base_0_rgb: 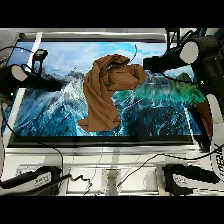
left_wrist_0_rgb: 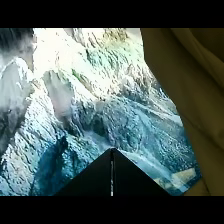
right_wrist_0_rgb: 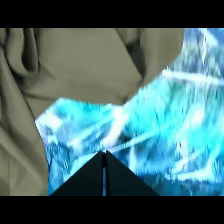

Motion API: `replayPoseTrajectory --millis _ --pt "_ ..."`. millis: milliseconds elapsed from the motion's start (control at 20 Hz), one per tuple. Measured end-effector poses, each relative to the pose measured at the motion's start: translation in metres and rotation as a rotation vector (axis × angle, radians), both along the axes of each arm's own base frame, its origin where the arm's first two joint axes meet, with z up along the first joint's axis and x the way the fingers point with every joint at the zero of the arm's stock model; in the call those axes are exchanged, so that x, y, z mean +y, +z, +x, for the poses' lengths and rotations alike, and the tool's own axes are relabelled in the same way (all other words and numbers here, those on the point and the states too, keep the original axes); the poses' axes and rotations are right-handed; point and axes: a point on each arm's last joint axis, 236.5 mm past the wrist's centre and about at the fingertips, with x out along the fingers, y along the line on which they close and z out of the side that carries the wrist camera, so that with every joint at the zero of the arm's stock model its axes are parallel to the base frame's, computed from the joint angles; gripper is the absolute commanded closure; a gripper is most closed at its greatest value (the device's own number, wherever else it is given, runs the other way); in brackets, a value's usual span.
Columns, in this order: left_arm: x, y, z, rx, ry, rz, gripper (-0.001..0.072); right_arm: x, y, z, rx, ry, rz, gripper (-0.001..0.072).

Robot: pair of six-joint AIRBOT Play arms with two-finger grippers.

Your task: Fold the clothes and pants, and hang the long-sleeved shirts on hangers.

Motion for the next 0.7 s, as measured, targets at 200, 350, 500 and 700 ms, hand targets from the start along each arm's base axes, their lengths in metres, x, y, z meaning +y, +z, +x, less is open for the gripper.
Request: replayPoseTrajectory --millis 200,350,500,700 --pt "-0.006 -0.016 -0.024 0.031 0.024 -0.043 0.0692 0.003 -0.014 0.017 -0.021 0.006 -0.009 0.0284" --pt "-0.020 -0.027 -0.053 0.050 0.045 -0.118 0.0681 0.019 -0.057 0.028 0.046 0.040 0.008 0.0250" --pt "-0.030 -0.034 -0.075 0.065 0.061 -0.178 0.0113 0.056 -0.106 0.042 0.126 0.081 0.121 0.0223" --pt "-0.036 -0.038 -0.086 0.078 0.070 -0.212 0.0056 0.113 -0.160 0.050 0.234 0.125 0.343 0.0155"
